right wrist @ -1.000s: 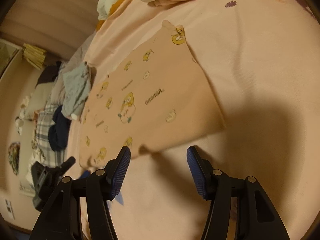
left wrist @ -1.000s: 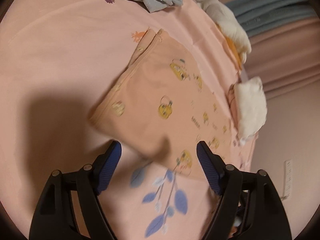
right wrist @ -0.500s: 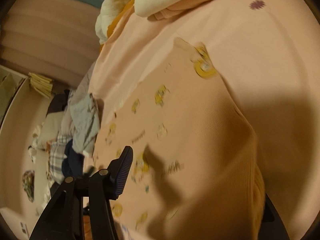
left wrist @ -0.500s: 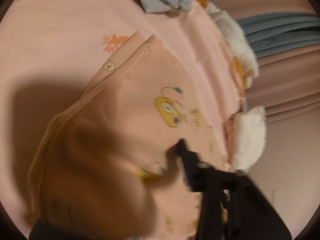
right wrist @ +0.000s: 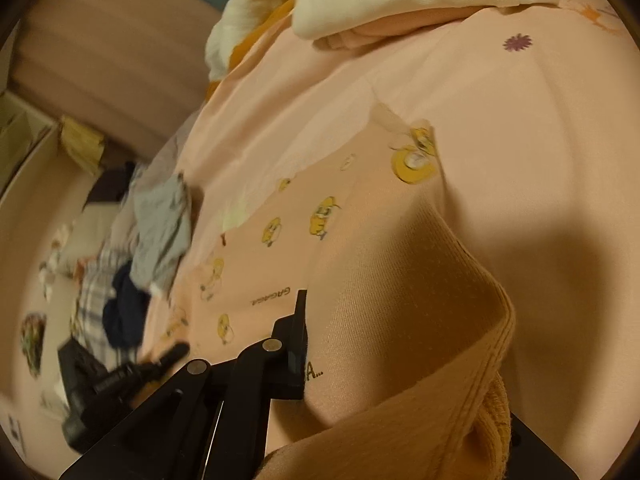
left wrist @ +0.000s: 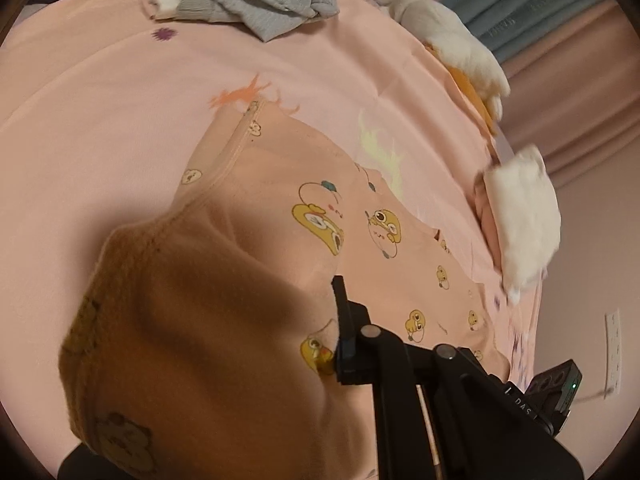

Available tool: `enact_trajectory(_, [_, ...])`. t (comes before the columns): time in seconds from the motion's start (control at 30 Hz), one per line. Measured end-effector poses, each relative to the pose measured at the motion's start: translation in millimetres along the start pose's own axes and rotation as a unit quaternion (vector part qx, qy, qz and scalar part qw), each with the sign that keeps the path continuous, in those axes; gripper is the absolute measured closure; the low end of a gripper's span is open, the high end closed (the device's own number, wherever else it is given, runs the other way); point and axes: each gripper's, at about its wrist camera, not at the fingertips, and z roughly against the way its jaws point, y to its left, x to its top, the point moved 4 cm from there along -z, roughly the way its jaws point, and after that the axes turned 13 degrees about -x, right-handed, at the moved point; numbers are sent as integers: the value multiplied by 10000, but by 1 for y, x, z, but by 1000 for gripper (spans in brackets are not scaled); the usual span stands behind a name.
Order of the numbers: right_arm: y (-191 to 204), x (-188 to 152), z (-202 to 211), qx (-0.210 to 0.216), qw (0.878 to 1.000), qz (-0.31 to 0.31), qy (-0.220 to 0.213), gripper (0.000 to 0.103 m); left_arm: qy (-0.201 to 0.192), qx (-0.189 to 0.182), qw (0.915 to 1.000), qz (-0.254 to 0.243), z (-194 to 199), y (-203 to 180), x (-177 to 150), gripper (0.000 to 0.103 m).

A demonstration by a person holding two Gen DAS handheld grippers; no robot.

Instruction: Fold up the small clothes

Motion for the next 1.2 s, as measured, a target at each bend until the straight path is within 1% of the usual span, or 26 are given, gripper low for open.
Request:
enact_trajectory(0.03, [-3, -15, 9, 3, 9999, 78, 91, 93, 68, 13, 10000, -71, 5, -2, -8, 93])
enact_trajectory(0.1, [-7, -38, 22, -45, 9994, 253, 251, 93, 233, -15, 9994, -241, 29, 3, -37, 92])
enact_trajectory(0.17, [-15, -64, 37, -45, 9988, 340, 337, 93, 351, -186, 9992, -103, 47, 13, -68, 92])
enact_trajectory(0.23, [-27, -85, 50, 45, 9990, 244, 370, 93, 383, -350, 9986, 83, 61, 27, -95, 92])
enact_trajectory(0.3, [-37, -101, 59, 129, 9991, 154, 360, 93, 198, -554, 9979, 262, 72, 41, -113, 92])
enact_trajectory(0.37, [-41, -108, 66, 70, 9995, 211, 244, 93, 48, -655, 9977, 191, 78, 46, -119, 92])
enact_trajectory(0.4, [-43, -108, 69, -1, 9995, 248, 172, 93, 4, -633, 9979, 148, 80, 46, -119, 92])
enact_trajectory(0.47, [-45, -106, 73, -165, 9994, 289, 97, 93, -79, -457, 9989, 73, 86, 46, -121, 90])
enact_trajectory(0.57, [-45, -102, 75, -357, 9988, 316, 55, 93, -135, -64, 9995, -291, 97, 46, -120, 88])
enact_trajectory(0.63, [-47, -105, 78, -481, 9983, 334, 16, 93, -98, 111, 9988, -458, 104, 51, -120, 88])
enact_trajectory(0.67, [-48, -106, 80, -511, 9981, 331, -2, 93, -80, 112, 9991, -390, 110, 57, -119, 88])
enact_trajectory(0.73, [-52, -110, 87, -579, 9977, 342, -46, 93, -6, -3, 9999, -155, 119, 68, -118, 88])
enact_trajectory(0.77, [-53, -112, 89, -610, 9975, 362, -57, 93, 41, 46, 9999, -106, 122, 72, -118, 88])
enact_trajectory(0.83, [-59, -115, 94, -659, 9971, 383, -65, 93, 38, 130, 9997, -210, 128, 74, -118, 88])
enact_trajectory(0.93, [-65, -116, 100, -788, 9959, 436, -56, 93, -62, 653, 9959, -625, 140, 73, -116, 88])
enact_trajectory(0.97, [-66, -116, 103, -849, 9954, 446, -68, 93, -127, 732, 9949, -686, 147, 75, -114, 88])
enact_trajectory(1.07, [-72, -119, 115, -1131, 9916, 600, -169, 93, -72, 699, 9962, -507, 157, 84, -109, 88])
enact_trajectory(1.1, [-72, -120, 116, -1177, 9907, 661, -153, 93, -64, 709, 9961, -517, 157, 83, -108, 88])
enact_trajectory(1.13, [-72, -121, 117, -1281, 9889, 737, -135, 93, -103, 844, 9945, -615, 156, 80, -108, 94])
enact_trajectory(1.17, [-70, -122, 118, -1376, 9872, 801, -135, 93, -170, 1089, 9908, -792, 153, 76, -108, 96])
enact_trajectory(1.2, [-68, -122, 119, -1445, 9857, 858, -150, 93, -186, 1234, 9878, -936, 151, 72, -109, 96])
